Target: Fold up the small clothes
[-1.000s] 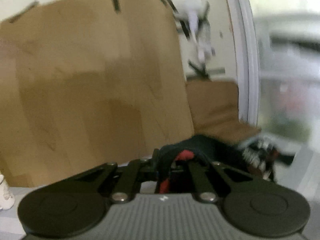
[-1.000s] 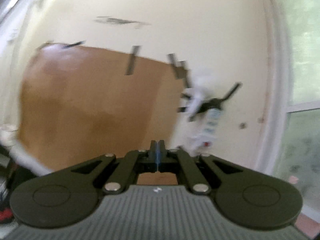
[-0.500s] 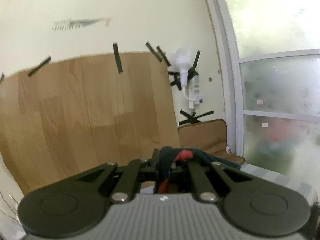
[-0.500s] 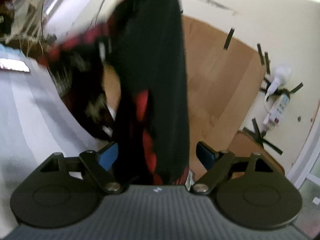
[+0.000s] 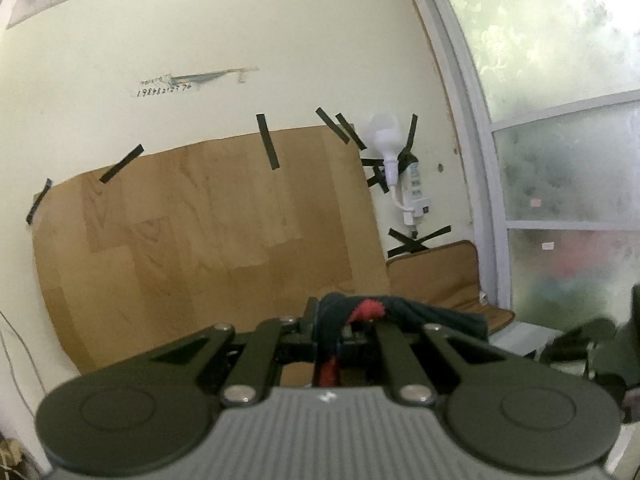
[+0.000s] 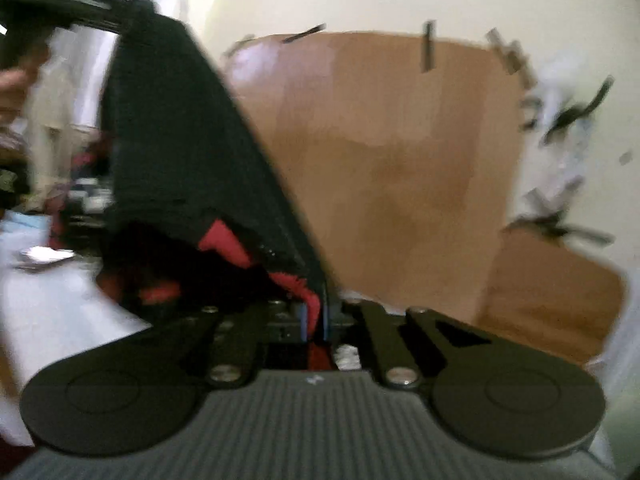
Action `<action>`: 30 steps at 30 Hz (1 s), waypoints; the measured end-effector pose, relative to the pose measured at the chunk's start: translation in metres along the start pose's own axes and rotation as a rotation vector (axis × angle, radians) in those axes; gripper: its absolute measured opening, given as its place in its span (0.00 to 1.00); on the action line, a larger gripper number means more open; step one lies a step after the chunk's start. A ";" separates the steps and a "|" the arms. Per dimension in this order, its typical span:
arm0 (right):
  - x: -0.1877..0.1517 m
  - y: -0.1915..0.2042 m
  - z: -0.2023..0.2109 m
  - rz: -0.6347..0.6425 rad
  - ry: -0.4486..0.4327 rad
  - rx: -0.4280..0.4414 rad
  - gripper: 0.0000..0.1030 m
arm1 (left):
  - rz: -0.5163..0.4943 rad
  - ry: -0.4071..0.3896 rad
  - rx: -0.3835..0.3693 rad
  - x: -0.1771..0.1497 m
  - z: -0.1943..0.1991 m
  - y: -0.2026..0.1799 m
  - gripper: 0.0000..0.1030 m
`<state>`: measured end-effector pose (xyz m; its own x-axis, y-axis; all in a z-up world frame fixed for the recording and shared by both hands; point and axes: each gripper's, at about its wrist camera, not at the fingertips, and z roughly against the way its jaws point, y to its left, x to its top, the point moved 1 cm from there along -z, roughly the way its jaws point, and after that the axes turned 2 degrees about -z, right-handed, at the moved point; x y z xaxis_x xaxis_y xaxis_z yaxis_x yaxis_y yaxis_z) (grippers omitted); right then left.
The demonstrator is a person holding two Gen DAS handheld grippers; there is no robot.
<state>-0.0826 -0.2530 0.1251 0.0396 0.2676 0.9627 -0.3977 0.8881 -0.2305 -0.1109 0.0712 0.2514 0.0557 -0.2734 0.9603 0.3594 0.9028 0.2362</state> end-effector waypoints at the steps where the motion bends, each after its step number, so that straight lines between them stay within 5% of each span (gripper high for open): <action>1: 0.011 -0.001 0.006 0.008 -0.045 -0.050 0.08 | -0.005 -0.002 0.014 0.002 0.002 0.000 0.06; 5: 0.075 -0.018 0.045 0.011 -0.249 -0.181 0.08 | -0.014 -0.071 0.052 0.022 0.024 0.009 0.06; 11: 0.162 -0.018 0.101 0.101 -0.503 -0.275 0.08 | -0.150 -0.317 0.169 0.059 0.085 -0.002 0.07; 14: 0.184 -0.013 0.100 0.150 -0.472 -0.295 0.08 | -0.278 -0.279 0.275 0.066 0.078 -0.016 0.07; 17: 0.192 -0.013 0.111 0.147 -0.488 -0.272 0.09 | -0.216 -0.294 0.221 0.077 0.100 -0.003 0.07; 23: 0.192 -0.020 0.082 0.135 -0.441 -0.217 0.09 | -0.181 -0.326 0.283 0.090 0.102 0.013 0.07; 30: 0.145 -0.043 -0.043 0.043 -0.169 -0.162 0.09 | -0.120 -0.055 0.245 0.049 -0.021 0.038 0.07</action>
<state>-0.0204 -0.2367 0.2687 -0.1333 0.2523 0.9584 -0.2433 0.9291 -0.2784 -0.0746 0.0847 0.3045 -0.0263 -0.3709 0.9283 0.1235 0.9203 0.3712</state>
